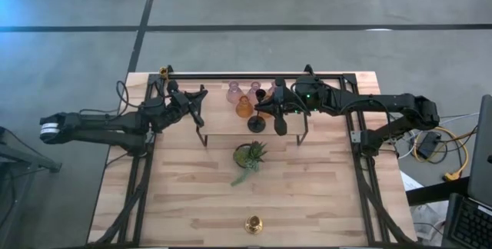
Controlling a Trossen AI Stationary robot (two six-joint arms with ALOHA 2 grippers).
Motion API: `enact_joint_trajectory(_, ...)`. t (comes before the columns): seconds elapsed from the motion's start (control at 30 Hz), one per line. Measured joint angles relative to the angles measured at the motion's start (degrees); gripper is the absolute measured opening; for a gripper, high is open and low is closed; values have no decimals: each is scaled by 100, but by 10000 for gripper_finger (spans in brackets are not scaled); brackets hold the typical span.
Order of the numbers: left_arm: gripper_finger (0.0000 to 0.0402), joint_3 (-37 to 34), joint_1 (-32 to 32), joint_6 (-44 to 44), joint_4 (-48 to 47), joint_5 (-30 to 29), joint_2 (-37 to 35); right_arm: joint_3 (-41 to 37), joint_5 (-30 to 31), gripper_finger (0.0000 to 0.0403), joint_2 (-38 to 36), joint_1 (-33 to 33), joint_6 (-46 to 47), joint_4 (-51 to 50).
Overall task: Pick & Place candle stick holders
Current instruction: Put the black candle holder on the shelf
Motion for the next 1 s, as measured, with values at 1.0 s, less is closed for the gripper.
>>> enact_joint_trajectory(1.0, 7, -4, -1, 26, -13, 0, 0, 0, -23, 8, 60, -60, 78, 43)
